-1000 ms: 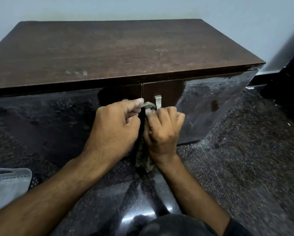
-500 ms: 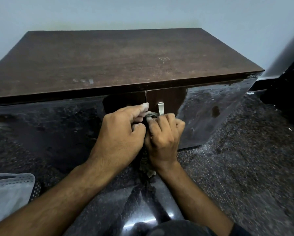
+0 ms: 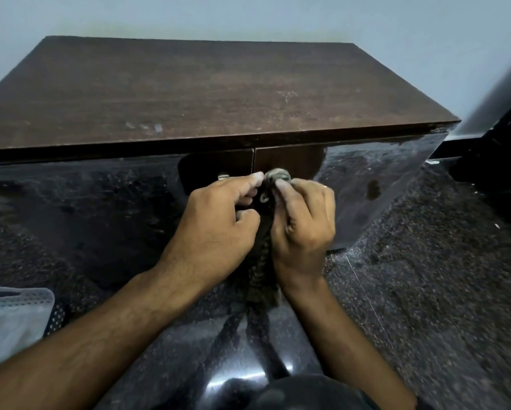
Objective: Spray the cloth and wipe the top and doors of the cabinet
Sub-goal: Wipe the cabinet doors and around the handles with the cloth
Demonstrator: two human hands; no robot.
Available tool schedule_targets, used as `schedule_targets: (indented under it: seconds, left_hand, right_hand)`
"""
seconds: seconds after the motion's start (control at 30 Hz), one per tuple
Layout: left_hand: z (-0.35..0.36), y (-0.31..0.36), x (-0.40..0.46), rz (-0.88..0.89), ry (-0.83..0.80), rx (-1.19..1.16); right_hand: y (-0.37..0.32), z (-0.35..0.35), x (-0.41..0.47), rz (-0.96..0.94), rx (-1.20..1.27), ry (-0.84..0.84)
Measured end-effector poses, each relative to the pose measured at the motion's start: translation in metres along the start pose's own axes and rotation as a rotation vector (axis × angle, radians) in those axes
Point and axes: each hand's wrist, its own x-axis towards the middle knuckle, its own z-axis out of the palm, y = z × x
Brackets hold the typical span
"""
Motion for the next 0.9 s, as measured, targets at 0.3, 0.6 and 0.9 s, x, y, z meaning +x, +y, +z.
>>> schedule_targets:
  seconds: [0.3, 0.6, 0.9]
  left_hand:
    - [0.001, -0.005, 0.000, -0.022, -0.034, 0.022]
    - [0.005, -0.006, -0.001, 0.024, -0.074, 0.078]
    - [0.006, -0.008, -0.004, 0.013, -0.108, 0.080]
  right_hand:
    - [0.010, 0.004, -0.029, 0.116, 0.041, -0.055]
    - [0.003, 0.009, 0.004, 0.126, 0.013, -0.017]
    - [0.003, 0.018, -0.022, 0.720, 0.200, -0.022]
